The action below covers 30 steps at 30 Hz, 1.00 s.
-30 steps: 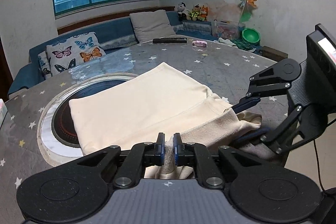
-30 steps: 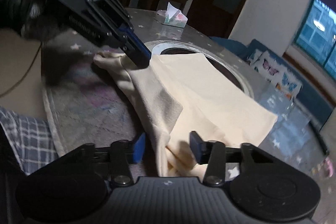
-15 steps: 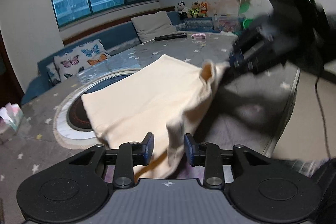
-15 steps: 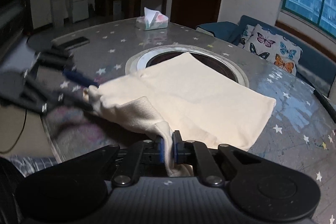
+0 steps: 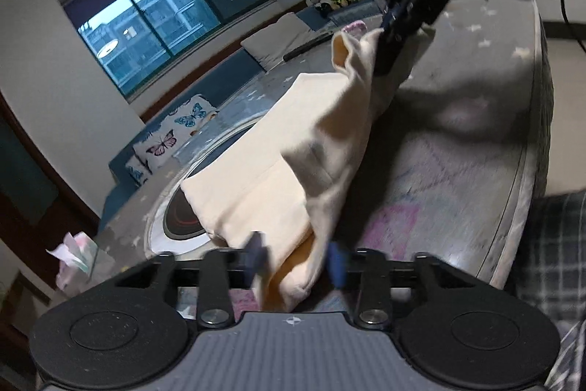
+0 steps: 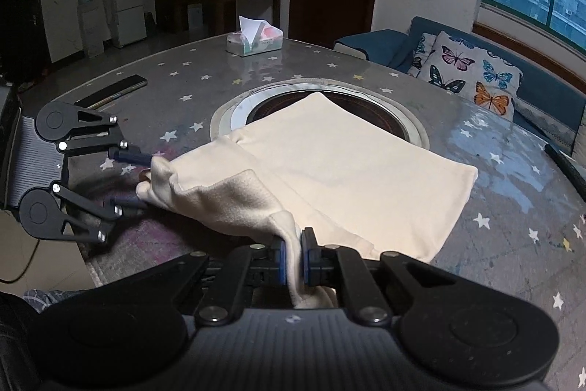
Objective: Fold clothes
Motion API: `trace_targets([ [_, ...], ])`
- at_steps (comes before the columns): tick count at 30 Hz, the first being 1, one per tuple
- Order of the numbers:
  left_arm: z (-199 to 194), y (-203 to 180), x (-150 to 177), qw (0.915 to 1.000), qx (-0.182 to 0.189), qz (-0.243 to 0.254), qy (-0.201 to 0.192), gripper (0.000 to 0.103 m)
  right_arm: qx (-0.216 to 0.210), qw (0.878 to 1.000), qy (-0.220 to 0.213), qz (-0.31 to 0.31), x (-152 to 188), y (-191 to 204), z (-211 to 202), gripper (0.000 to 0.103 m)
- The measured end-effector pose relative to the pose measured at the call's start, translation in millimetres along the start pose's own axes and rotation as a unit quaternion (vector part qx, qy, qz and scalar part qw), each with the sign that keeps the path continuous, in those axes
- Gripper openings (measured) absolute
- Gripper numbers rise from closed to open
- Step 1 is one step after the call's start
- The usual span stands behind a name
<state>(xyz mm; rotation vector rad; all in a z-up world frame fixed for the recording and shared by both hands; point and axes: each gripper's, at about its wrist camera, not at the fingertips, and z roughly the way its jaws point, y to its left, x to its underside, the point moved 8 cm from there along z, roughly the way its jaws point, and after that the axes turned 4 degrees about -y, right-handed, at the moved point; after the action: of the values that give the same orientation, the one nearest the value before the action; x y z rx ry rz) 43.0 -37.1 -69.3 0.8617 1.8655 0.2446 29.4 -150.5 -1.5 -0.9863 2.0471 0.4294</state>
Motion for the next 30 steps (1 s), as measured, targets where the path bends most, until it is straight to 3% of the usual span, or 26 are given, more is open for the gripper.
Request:
trace_targets([
  [2,0,4,1,1.0000,0.001,0.001,-0.001,0.011,0.004,1.000,-0.003,0.000,2,1,-1,0.007],
  [5,-4,12,-4,1.0000,-0.002,-0.007,-0.003,0.006,0.008,1.000,-0.007,0.002,5,2,-3,0.007],
  [9,-21,22,-19,0.9994,0.013,-0.030,-0.010,0.006,0.005,1.000,-0.017,0.006,5,6,-18,0.007],
  [16,-90,30,-41,0.9945,0.054,-0.086,-0.024,0.005,-0.031,0.999,-0.026,0.020,12,35,-78,0.006],
  [19,-97,40,-49,0.9918,0.062,-0.109,-0.025,0.005,-0.038,0.999,-0.022,0.023,15,45,-92,0.006],
  [25,-63,65,-62,0.9914,0.056,-0.115,-0.025,0.005,-0.038,0.998,-0.021,0.039,-4,20,-79,0.006],
  [30,-7,88,-64,0.9904,0.055,-0.127,-0.012,0.005,-0.043,0.997,-0.010,0.062,-22,-18,-45,0.006],
])
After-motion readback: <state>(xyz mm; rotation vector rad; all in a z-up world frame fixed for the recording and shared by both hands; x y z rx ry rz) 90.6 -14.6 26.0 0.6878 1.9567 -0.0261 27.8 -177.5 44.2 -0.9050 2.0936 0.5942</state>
